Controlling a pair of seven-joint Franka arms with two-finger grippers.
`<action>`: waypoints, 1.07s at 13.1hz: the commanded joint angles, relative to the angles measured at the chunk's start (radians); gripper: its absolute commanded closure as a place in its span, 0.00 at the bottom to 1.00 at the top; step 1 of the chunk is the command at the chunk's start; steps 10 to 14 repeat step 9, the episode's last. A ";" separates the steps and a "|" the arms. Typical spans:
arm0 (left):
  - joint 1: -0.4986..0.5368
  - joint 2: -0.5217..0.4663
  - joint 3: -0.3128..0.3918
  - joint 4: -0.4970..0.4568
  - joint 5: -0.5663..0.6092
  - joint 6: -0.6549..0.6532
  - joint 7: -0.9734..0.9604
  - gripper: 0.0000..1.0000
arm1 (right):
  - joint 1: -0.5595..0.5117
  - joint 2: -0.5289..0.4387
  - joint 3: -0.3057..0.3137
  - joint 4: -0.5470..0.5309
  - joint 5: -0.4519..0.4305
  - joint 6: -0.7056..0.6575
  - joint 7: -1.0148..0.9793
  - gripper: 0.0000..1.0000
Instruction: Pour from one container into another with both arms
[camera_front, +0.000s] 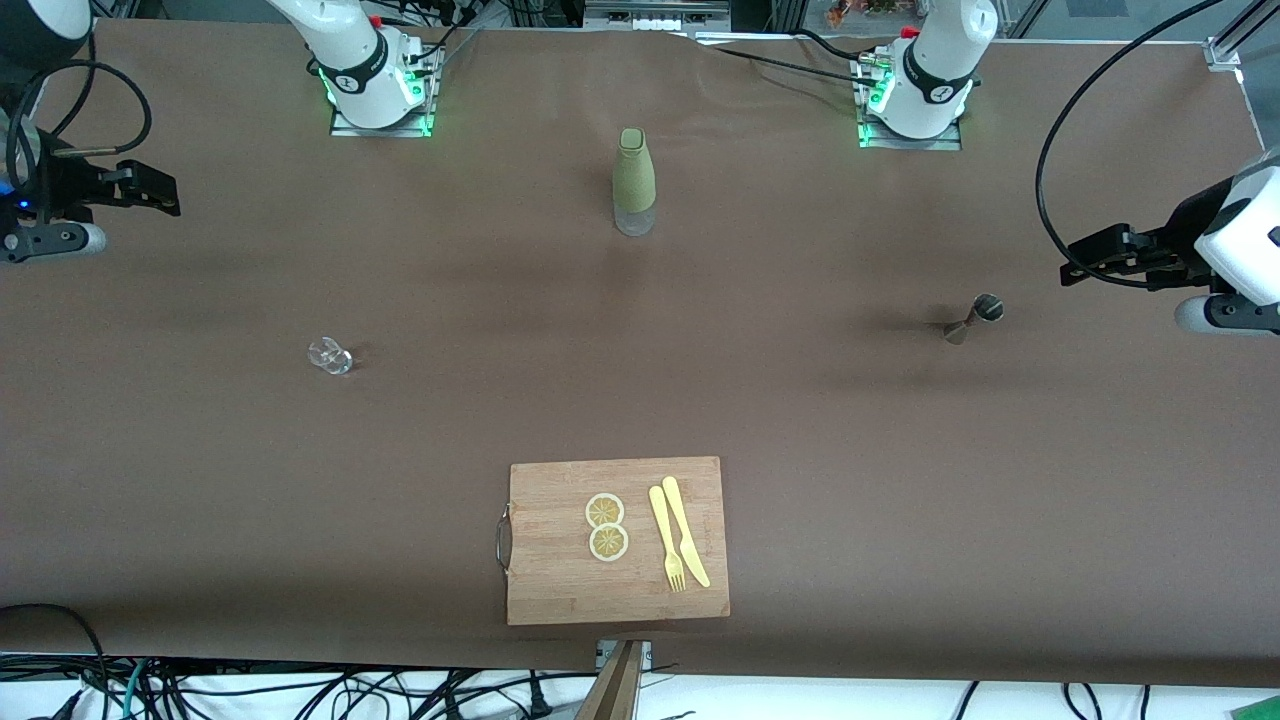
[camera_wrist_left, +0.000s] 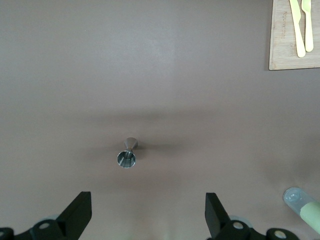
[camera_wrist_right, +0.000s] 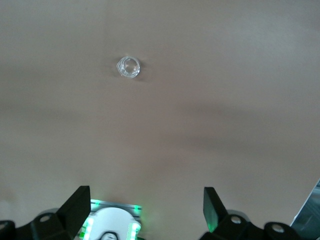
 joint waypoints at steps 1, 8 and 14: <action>0.005 0.024 -0.003 0.049 -0.012 -0.017 -0.008 0.00 | -0.015 -0.036 -0.092 0.006 0.107 0.034 0.028 0.00; 0.005 0.024 -0.003 0.049 -0.014 -0.017 -0.008 0.00 | -0.007 0.017 -0.094 0.057 0.117 0.102 -0.018 0.00; 0.005 0.024 -0.003 0.049 -0.014 -0.017 -0.008 0.00 | -0.002 0.022 -0.083 0.062 0.115 0.104 -0.018 0.00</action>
